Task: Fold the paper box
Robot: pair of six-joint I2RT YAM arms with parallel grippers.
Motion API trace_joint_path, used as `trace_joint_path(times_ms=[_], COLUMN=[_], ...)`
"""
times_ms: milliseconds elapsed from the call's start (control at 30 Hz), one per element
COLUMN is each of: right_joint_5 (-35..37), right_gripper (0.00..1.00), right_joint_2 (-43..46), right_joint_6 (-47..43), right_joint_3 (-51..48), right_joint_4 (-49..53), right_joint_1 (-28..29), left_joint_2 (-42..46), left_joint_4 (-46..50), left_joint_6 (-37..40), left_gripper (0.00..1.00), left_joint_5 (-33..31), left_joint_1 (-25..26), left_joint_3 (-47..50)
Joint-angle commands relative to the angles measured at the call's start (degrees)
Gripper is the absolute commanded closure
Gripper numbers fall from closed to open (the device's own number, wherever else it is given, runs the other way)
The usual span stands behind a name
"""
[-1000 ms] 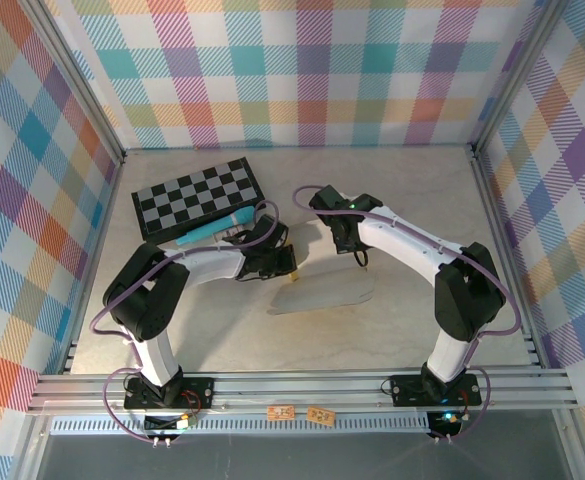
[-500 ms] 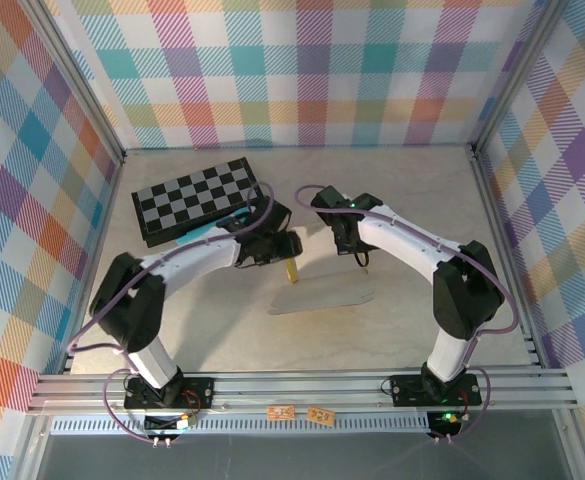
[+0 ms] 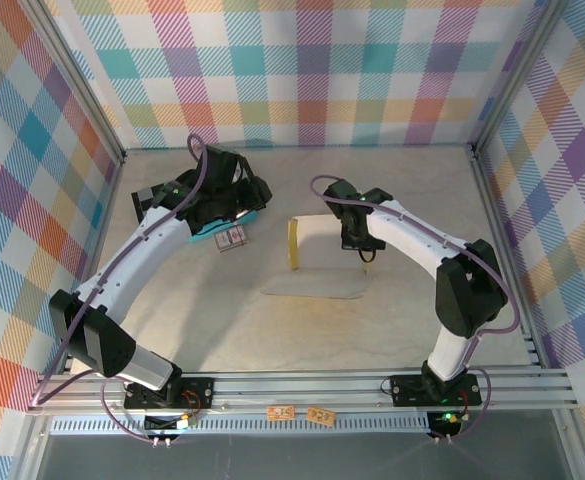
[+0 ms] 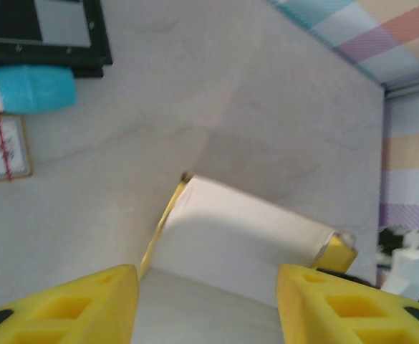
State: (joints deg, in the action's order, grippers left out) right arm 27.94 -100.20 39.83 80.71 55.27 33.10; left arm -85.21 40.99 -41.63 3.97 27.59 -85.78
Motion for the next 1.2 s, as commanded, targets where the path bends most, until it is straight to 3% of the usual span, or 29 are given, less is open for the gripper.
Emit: trace_joint_path(times_ms=[0, 167, 333, 433, 700, 833, 1167], right_joint_5=[-3.77, -6.11, -4.39, -3.73, -4.39, -4.44, -4.39], right_gripper=[1.00, 1.00, 1.00, 1.00, 1.00, 1.00, 1.00], right_joint_2=[3.31, 4.36, 9.05, 11.37, 11.45, 11.02, 10.37], right_joint_6=[5.47, 3.72, -1.83, -4.12, -3.97, -4.33, -4.26], right_joint_3=[-1.11, -5.25, -11.16, -13.48, -15.14, -14.70, -14.04], right_joint_4=[0.44, -4.11, -9.72, -12.12, -13.12, -13.33, -12.75], right_joint_1=[-1.79, -1.84, -1.81, -1.81, -1.65, -1.42, -1.22], left_joint_2=[0.43, -2.87, -12.48, -17.67, -21.79, -23.75, -27.38], left_joint_4=[7.49, 8.70, 9.19, 7.87, -2.56, -5.84, -4.38], left_joint_6=[-1.04, 0.73, -1.54, -7.42, -26.15, -29.73, -28.64], left_gripper=[0.50, 0.50, 0.46, 0.43, 0.31, 0.31, 0.40], left_joint_5=[0.60, 1.83, 7.31, 11.11, 13.14, 14.99, 16.57], left_joint_1=[0.05, -0.25, -1.49, -1.67, -1.49, -1.40, -0.08], left_joint_3=[-1.99, -3.67, -9.25, -11.11, -8.76, -8.68, -8.47])
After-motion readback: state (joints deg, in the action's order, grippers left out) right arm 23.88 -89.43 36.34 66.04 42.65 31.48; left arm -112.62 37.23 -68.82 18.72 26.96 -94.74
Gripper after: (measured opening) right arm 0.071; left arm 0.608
